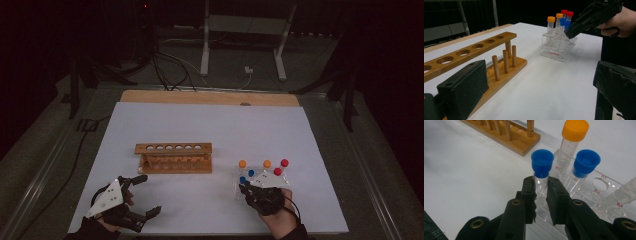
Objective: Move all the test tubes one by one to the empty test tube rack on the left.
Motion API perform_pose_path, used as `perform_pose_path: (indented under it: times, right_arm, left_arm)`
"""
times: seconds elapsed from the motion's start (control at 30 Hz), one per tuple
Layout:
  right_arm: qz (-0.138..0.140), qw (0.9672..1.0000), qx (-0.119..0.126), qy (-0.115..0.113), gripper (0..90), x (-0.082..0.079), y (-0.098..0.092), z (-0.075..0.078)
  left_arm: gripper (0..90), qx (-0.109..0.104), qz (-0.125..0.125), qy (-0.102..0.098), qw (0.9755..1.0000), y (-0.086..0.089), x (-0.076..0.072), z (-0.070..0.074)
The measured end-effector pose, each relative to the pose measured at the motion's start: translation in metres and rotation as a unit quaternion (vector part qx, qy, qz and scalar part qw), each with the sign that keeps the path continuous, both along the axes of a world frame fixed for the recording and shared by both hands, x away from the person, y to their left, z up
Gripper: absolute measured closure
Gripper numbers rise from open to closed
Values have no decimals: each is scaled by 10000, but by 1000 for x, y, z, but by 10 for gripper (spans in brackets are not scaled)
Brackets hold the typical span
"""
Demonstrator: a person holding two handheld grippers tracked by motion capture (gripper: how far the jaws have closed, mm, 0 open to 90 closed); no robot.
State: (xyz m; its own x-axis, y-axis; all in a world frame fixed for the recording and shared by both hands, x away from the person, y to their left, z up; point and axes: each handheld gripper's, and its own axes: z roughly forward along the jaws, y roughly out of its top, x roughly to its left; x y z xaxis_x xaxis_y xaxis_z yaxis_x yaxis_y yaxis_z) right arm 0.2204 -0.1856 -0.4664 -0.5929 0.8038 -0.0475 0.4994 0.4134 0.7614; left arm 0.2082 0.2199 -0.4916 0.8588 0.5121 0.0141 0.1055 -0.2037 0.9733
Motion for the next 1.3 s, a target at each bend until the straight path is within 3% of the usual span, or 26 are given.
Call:
perform_pose_path:
  times: [0.3, 0.6, 0.77, 0.87, 1.03, 1.17, 1.3]
  right_arm:
    - [40, 9999, 67, -155, 772, -3, -2, 6]
    - [94, 9983, 219, -526, 772, -13, -5, 31]
    - [128, 9975, 238, -653, 772, -17, -6, 40]
    - [166, 9964, 325, -767, 772, -21, -7, 48]
    - [288, 9944, 420, -926, 771, -27, -2, 59]
    - [482, 9938, 491, -873, 771, -28, 7, 61]
    - [667, 9939, 486, -732, 771, -26, 18, 55]
  left_arm:
    - [4, 1, 6, -2, 10000, 0, 0, 0]
    - [4, 84, 39, 19, 10000, -1, 0, 0]
    - [4, 70, 175, 134, 9997, 0, 1, 1]
    - [4, 28, 132, 192, 9997, 0, 1, 3]
    - [4, 69, 84, 49, 9999, -5, -2, 8]
    - [4, 28, -252, 268, 9993, -17, -4, 20]
    - [4, 38, -400, 305, 9987, -28, -4, 29]
